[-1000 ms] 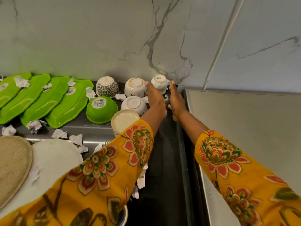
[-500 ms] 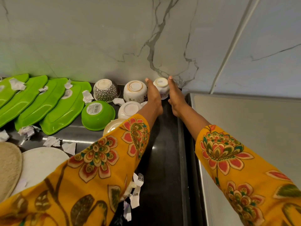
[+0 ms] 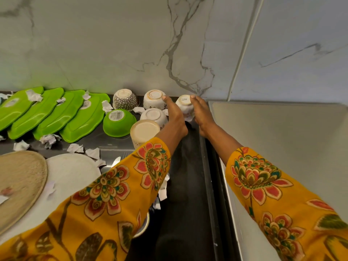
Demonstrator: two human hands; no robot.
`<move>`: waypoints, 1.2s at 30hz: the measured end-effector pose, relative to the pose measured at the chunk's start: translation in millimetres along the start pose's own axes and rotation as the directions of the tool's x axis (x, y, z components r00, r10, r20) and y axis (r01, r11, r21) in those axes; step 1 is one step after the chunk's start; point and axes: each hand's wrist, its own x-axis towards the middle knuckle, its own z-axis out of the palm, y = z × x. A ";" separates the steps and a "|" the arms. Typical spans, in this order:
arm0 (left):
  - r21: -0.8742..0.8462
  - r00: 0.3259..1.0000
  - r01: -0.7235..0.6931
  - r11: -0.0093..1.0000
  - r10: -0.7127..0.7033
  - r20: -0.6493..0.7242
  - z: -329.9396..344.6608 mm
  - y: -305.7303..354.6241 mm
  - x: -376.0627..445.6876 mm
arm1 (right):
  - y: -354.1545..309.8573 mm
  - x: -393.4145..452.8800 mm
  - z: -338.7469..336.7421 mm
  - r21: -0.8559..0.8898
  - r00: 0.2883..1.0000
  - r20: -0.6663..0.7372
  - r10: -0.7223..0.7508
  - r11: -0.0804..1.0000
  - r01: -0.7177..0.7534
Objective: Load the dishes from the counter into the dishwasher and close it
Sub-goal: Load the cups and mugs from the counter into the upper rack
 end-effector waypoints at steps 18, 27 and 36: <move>0.174 0.968 -0.016 0.985 -0.028 0.249 -92.8 -76.1 -177.6 | 2.6 -237.5 -47.7 -0.150 0.960 -0.261 -0.099 0.987 0.061; 0.159 0.944 0.108 0.981 -0.151 0.293 -104.5 -134.9 -233.3 | 29.8 -325.5 -94.7 -0.130 0.948 -0.315 -0.035 0.991 -0.006; 0.290 0.894 0.157 0.944 -0.261 0.365 -67.2 -207.4 -273.8 | 53.7 -373.4 -188.4 -0.062 0.927 -0.368 0.076 0.993 -0.105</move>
